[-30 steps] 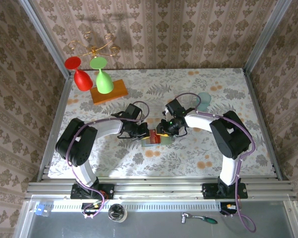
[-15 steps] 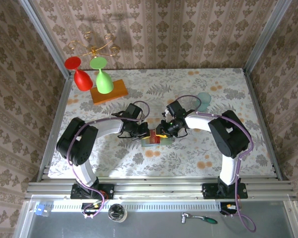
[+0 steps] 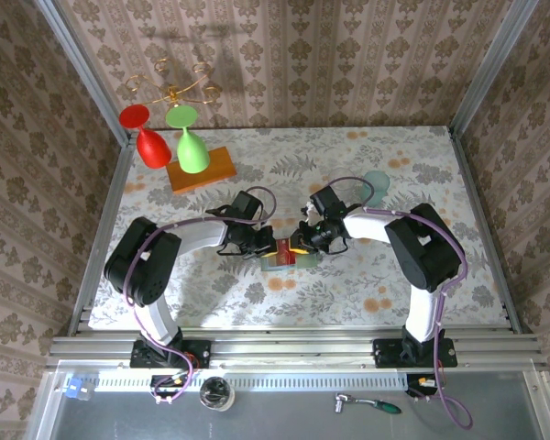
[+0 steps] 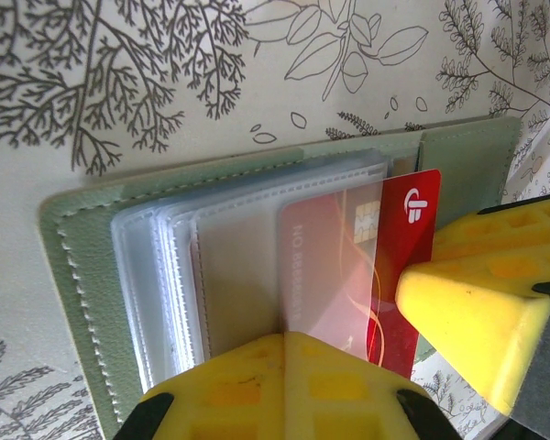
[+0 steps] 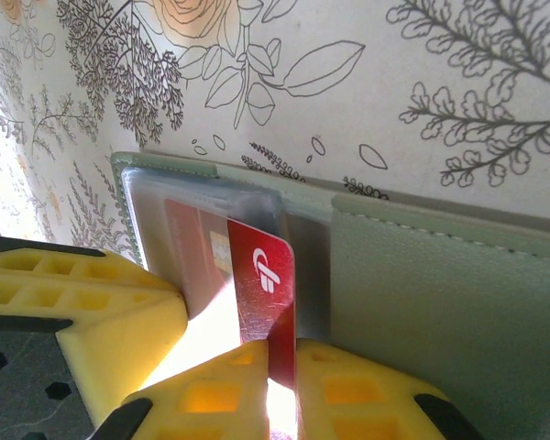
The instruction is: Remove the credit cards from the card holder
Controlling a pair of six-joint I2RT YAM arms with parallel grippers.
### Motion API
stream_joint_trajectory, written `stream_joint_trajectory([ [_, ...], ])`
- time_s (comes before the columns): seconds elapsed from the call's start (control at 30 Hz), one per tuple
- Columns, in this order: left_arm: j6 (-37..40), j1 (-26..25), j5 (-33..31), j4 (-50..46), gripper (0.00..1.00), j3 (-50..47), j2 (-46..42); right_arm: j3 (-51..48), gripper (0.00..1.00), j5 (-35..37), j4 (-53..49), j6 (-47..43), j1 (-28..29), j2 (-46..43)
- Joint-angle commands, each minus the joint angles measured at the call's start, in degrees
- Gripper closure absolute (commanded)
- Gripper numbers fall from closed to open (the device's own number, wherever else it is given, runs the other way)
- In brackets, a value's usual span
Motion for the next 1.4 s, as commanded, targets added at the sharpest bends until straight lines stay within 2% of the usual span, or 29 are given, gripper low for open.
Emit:
stream_joint_trajectory([
  [0.0, 1.36, -0.09, -1.63, -2.78, 0.99, 0.0, 1.42, -1.58, 0.86, 0.03, -0.41, 0.15, -0.84, -0.89],
  [0.43, 1.3, 0.09, -1.37, -2.99, 0.99, 0.41, 0.53, -3.61, 0.89, 0.99, -3.3, -1.95, -3.9, -5.77],
  [0.8, 0.51, 0.48, 0.48, -2.96, 0.98, 2.81, -3.01, -1.41, 0.92, 3.66, -8.3, -5.18, -4.42, -9.73],
  [1.07, 0.31, 3.67, -0.04, -1.29, 0.97, 2.92, -5.25, 3.71, 0.95, 7.82, -14.42, -13.63, -4.43, -10.04],
  [1.37, 2.26, 6.27, -1.39, 5.72, 0.96, 3.24, -5.34, 7.91, 0.98, 11.07, -14.44, -24.85, -4.41, -7.86],
])
